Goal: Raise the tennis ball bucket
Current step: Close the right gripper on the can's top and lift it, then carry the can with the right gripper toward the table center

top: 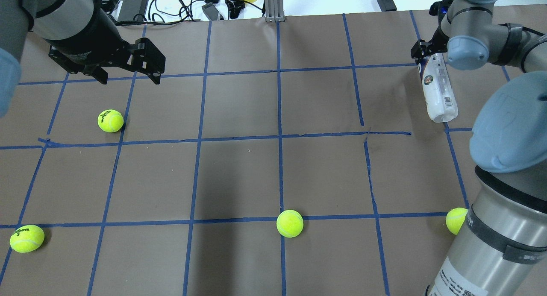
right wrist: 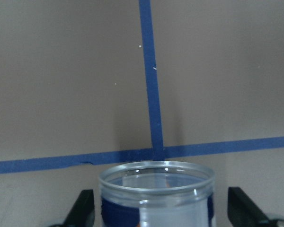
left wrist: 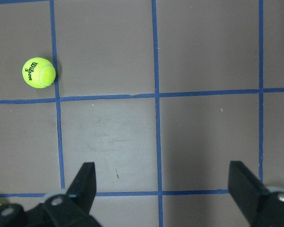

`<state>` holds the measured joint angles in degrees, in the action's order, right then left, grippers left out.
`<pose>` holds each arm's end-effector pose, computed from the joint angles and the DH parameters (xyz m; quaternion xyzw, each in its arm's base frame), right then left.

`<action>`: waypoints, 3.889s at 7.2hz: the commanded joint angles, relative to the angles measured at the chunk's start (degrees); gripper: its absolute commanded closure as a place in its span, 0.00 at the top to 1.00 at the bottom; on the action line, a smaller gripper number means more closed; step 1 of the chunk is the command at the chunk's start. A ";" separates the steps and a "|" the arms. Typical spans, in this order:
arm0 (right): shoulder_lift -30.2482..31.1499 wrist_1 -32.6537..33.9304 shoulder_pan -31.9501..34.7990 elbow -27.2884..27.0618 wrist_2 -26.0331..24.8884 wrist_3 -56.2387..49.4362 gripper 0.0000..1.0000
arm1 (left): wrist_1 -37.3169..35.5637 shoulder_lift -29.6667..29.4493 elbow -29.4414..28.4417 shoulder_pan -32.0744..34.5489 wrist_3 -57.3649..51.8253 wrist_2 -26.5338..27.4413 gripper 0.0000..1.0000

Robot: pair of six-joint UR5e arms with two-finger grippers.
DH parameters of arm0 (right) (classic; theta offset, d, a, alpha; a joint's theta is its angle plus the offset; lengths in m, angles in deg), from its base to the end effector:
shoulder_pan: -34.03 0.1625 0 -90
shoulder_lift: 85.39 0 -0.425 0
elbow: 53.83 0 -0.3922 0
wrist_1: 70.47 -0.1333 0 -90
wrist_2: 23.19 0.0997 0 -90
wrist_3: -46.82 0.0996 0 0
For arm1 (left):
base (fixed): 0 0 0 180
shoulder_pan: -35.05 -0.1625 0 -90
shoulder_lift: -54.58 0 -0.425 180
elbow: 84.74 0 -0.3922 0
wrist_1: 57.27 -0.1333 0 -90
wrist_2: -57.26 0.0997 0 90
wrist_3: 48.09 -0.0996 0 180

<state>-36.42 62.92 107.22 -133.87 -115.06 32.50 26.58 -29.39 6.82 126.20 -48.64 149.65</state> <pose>-0.0877 -0.7398 0.2047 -0.0233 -0.9938 0.0990 0.0444 -0.1384 -0.4600 0.5363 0.0128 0.9954 -0.0926 0.0203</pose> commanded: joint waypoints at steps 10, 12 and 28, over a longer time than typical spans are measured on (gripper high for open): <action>0.94 -0.67 -0.59 -0.99 3.98 -5.45 0.68 | 0.00 0.12 0.01 0.00 -0.07 0.16 1.00; 4.01 -1.47 0.46 -1.95 6.07 -7.89 0.68 | 0.00 0.12 0.01 0.08 -0.07 0.16 1.00; 3.68 6.41 40.34 -4.78 7.85 -41.99 0.26 | 0.70 0.47 -0.07 0.00 0.02 0.42 1.00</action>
<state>-31.50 66.35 145.48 -138.89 -107.27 -6.83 27.24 -28.92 6.75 126.20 -48.59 150.04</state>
